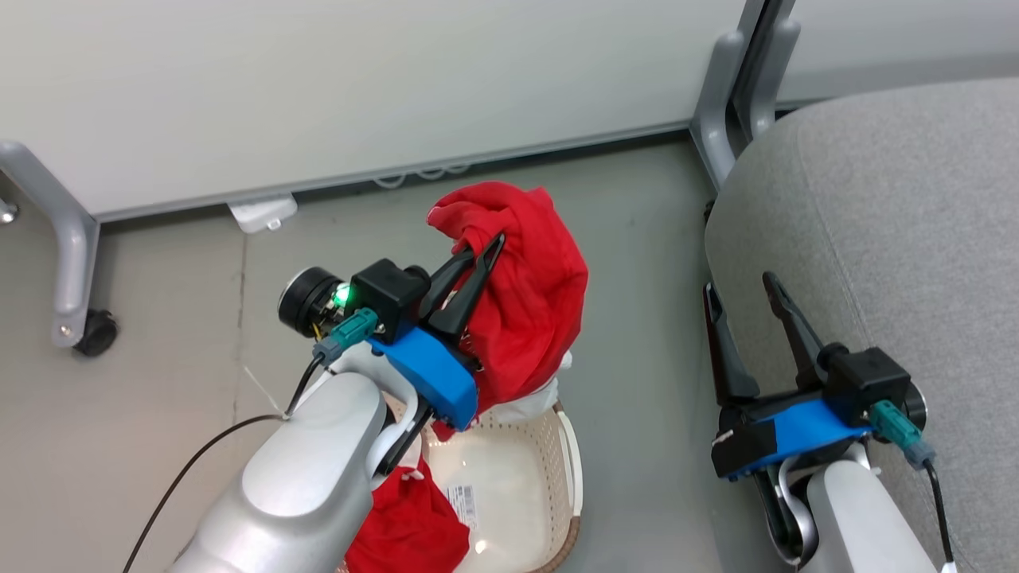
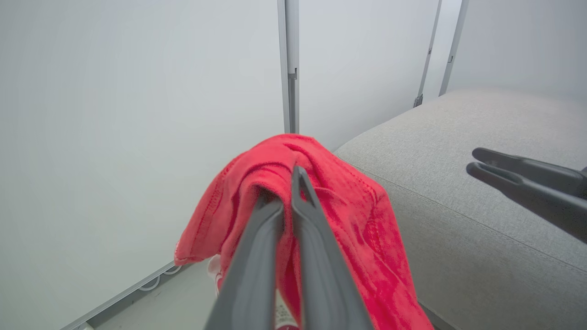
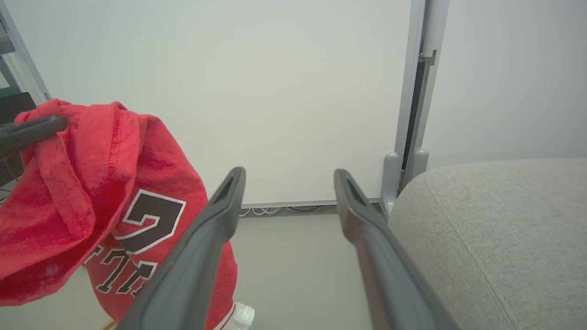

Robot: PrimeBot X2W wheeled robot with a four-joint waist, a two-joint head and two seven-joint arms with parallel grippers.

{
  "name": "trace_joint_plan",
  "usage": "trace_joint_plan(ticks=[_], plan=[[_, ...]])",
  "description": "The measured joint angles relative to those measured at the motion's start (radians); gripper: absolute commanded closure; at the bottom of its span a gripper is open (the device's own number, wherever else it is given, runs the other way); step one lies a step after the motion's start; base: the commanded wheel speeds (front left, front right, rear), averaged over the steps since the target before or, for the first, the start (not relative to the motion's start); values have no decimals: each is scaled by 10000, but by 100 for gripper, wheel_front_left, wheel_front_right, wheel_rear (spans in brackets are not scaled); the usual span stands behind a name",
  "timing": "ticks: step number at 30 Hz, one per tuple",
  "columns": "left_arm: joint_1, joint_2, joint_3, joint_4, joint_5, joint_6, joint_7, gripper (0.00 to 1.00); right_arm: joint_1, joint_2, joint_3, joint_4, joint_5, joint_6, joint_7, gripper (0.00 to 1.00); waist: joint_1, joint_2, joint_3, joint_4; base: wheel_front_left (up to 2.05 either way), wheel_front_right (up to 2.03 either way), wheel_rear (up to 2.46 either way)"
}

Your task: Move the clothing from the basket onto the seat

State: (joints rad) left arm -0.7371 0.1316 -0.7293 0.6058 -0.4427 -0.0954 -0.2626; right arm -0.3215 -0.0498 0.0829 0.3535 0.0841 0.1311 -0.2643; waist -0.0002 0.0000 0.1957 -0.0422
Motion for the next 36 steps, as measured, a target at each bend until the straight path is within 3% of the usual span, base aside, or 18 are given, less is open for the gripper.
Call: trace_joint_plan(ticks=[13,23,36], plan=[[-268,-336,151,-779,123,33,0,100,803,0,113,151,48,0,0,0,1,0,-1309,201,0,0,0],[-287,-336,35,-1103,63,134,119,100,1107,0,412,127,44,0,0,0,2,0,-1694,262,0,0,0],[-251,-249,-100,-1394,36,236,236,100,526,-111,2056,276,-301,0,0,0,2,0,-1547,332,0,0,0]])
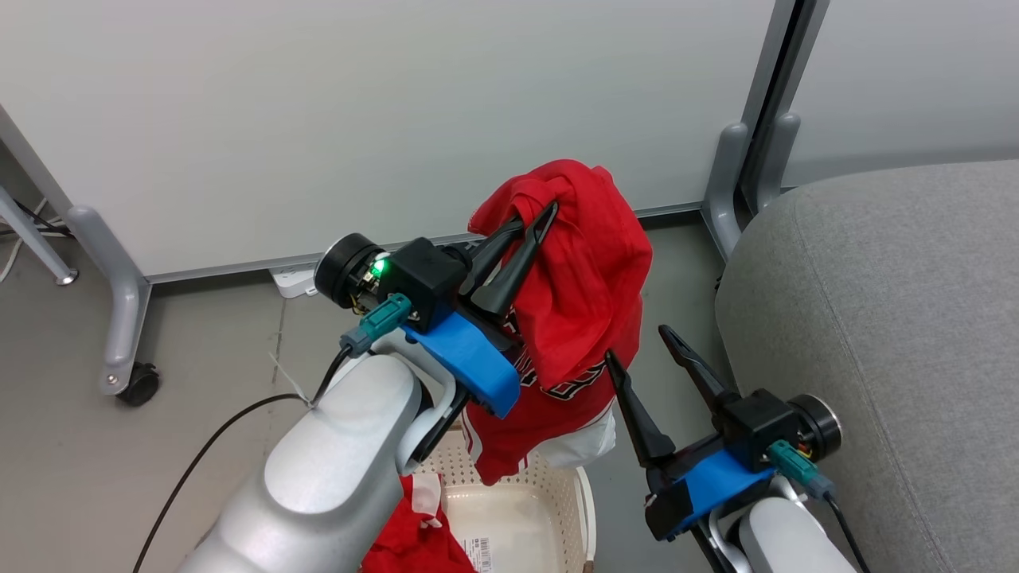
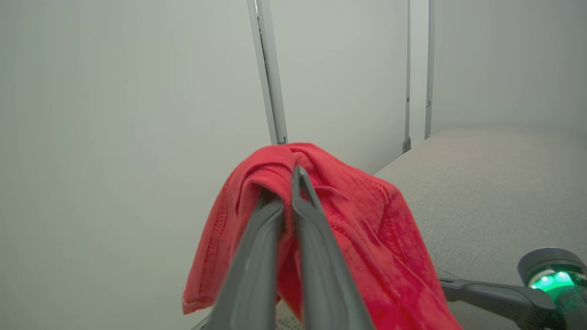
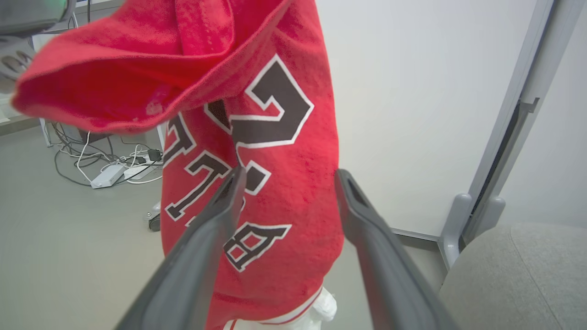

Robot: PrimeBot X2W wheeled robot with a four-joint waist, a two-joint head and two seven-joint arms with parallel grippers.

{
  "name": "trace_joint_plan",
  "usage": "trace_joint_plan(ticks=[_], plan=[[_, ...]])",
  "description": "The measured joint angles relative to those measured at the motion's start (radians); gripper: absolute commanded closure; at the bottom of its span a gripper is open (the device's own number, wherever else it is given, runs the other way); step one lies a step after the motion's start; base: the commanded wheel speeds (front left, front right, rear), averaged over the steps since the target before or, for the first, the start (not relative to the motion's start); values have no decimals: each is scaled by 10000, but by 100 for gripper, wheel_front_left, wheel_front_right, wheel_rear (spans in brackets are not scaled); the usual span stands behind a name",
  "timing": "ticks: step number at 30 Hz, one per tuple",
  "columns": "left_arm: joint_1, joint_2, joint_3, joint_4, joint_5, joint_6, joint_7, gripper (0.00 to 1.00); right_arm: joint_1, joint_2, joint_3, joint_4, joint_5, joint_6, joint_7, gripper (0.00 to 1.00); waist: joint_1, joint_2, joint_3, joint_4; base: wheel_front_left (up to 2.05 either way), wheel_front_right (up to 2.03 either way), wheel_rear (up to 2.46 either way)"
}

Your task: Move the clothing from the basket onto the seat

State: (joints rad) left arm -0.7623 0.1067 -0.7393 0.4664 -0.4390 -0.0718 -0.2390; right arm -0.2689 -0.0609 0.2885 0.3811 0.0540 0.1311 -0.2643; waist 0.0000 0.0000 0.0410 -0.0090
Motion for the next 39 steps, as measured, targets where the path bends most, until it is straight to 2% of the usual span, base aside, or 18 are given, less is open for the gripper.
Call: trace_joint_plan(ticks=[7,22,23,24,25,39], plan=[[-174,-23,-127,-194,15,31,19,100,-1190,-23,581,861,-357,0,0,0,0,0,253,73,0,0,0],[-487,-201,-447,-568,17,33,86,100,-3000,69,621,2815,-1498,0,-2,0,1,1,688,354,0,0,0],[-503,-201,-451,-568,17,31,86,100,-3082,77,608,2884,-1494,0,0,63,1,0,714,362,0,0,0],[-513,-199,-456,-568,15,31,86,100,-3154,79,629,2951,-1475,0,0,85,1,0,736,366,0,0,0],[-518,-201,-470,-562,13,31,86,100,-3204,81,685,2984,-1381,0,-2,100,1,0,749,374,0,0,0],[-575,-184,-512,-370,-77,33,40,100,-3367,92,1028,3026,-614,0,0,100,1,1,712,275,0,0,0]])
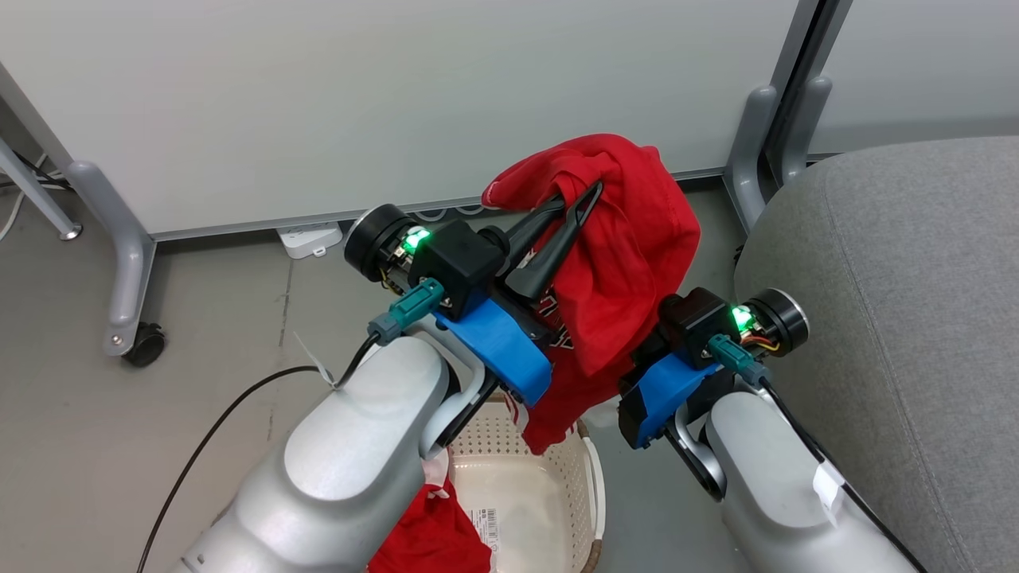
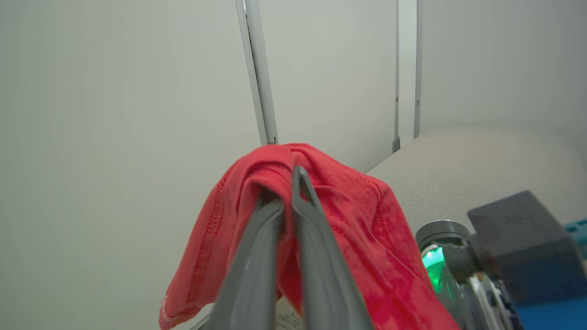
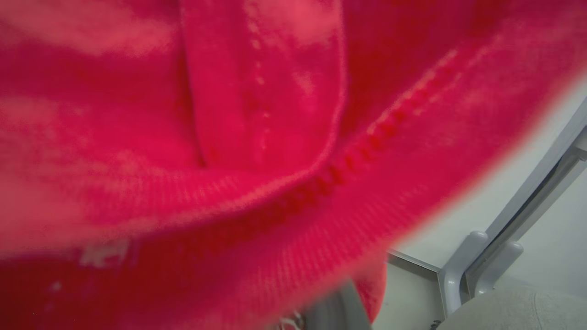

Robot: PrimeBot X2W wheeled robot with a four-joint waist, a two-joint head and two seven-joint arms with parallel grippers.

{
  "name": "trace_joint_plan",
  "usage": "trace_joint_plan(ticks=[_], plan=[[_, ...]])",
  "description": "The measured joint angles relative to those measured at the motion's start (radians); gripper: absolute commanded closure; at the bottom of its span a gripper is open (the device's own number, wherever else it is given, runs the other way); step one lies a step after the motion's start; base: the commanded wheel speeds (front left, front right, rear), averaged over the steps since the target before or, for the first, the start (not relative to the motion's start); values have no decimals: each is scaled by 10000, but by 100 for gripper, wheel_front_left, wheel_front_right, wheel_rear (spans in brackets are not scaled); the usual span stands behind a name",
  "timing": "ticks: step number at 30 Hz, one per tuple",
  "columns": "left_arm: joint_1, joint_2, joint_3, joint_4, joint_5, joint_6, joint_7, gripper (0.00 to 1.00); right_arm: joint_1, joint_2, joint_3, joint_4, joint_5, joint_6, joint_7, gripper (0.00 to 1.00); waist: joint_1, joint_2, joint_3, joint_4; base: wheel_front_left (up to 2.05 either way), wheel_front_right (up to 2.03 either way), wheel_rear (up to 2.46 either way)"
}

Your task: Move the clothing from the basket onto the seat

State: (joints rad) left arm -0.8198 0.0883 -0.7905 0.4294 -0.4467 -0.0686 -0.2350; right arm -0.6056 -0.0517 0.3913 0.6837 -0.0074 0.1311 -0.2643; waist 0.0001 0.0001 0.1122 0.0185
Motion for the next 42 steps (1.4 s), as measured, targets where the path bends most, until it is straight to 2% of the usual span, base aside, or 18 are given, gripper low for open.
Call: trace_joint_plan(ticks=[17,18,19,29,42], plan=[[-53,73,-151,251,-84,46,-27,100,-12,0,-134,13,265,0,0,100,0,0,113,-24,0,0,0],[-69,84,-151,259,-84,69,-29,71,-12,0,-142,8,268,0,0,100,0,0,124,-28,0,0,0],[-92,96,-150,259,-82,104,-31,0,-12,2,-155,4,288,0,0,100,0,0,134,-31,0,0,0],[-127,203,-198,431,-82,178,-54,0,-11,4,-546,-56,506,0,0,100,0,0,228,-105,0,0,0],[30,585,-257,477,-138,265,-12,0,-3,8,-1749,-681,385,0,0,100,0,0,676,-550,0,0,0]])
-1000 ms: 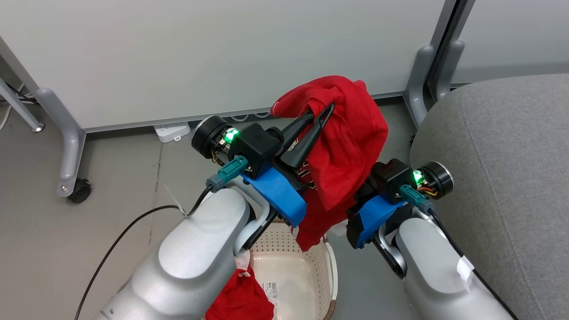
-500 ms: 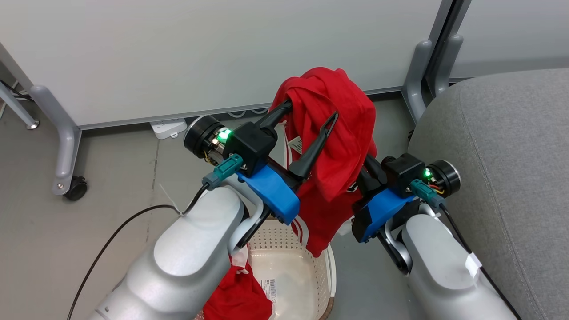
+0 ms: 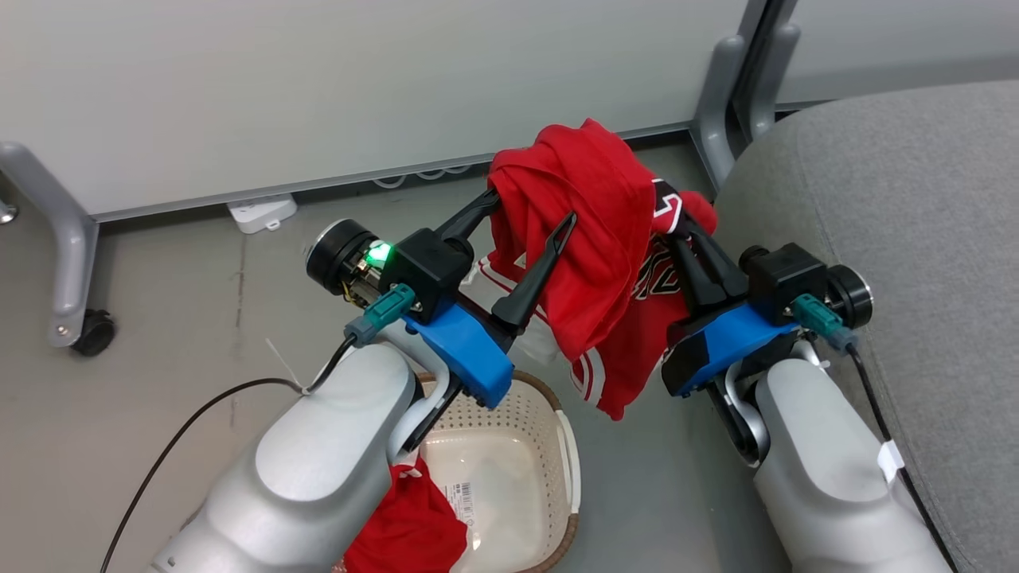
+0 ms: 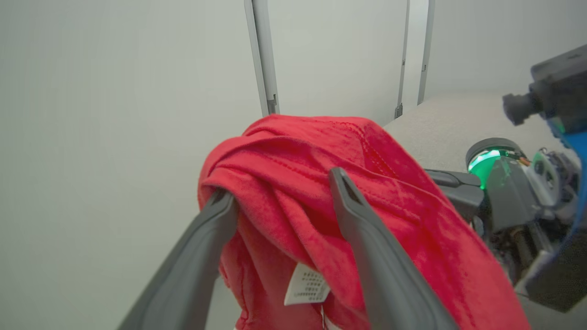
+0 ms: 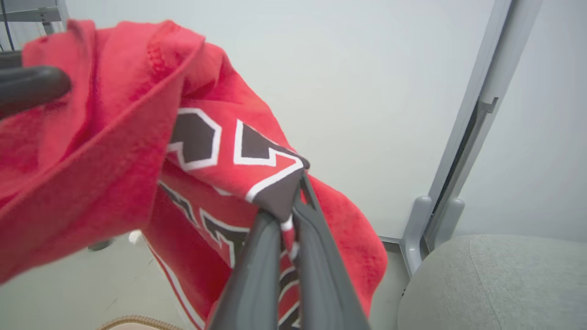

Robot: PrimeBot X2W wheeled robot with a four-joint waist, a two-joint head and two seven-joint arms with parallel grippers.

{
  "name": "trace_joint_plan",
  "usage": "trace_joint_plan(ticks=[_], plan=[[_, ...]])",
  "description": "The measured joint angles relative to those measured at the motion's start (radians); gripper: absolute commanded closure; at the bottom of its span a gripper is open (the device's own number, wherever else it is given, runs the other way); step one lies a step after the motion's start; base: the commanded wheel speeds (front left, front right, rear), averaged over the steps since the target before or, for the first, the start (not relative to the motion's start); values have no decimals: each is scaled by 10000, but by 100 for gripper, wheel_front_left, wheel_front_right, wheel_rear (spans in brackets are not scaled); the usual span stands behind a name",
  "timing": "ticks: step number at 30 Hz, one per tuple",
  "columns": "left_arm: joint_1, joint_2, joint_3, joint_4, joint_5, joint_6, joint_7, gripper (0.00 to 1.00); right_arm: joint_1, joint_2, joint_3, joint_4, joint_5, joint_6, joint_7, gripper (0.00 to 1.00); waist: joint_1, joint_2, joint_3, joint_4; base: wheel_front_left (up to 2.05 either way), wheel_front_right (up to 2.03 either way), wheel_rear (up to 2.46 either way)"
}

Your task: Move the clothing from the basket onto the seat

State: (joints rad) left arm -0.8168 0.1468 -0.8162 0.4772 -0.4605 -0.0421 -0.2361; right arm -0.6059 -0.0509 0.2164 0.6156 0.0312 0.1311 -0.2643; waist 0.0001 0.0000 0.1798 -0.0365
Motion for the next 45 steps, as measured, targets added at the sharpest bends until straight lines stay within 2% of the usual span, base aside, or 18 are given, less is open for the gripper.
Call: trace_joint_plan(ticks=[19,36,45], plan=[[174,493,-380,-433,161,54,136,0,486,4,-1442,-1705,240,0,0,100,-1,0,810,-1962,0,0,0],[401,548,-1037,-763,305,-4,410,0,1557,4,-2771,-2606,385,0,0,100,-1,0,1068,-3895,0,0,0],[414,456,-1241,-834,303,-4,424,0,1918,0,-3072,-2801,399,0,0,100,-1,0,1143,-4375,0,0,0]])
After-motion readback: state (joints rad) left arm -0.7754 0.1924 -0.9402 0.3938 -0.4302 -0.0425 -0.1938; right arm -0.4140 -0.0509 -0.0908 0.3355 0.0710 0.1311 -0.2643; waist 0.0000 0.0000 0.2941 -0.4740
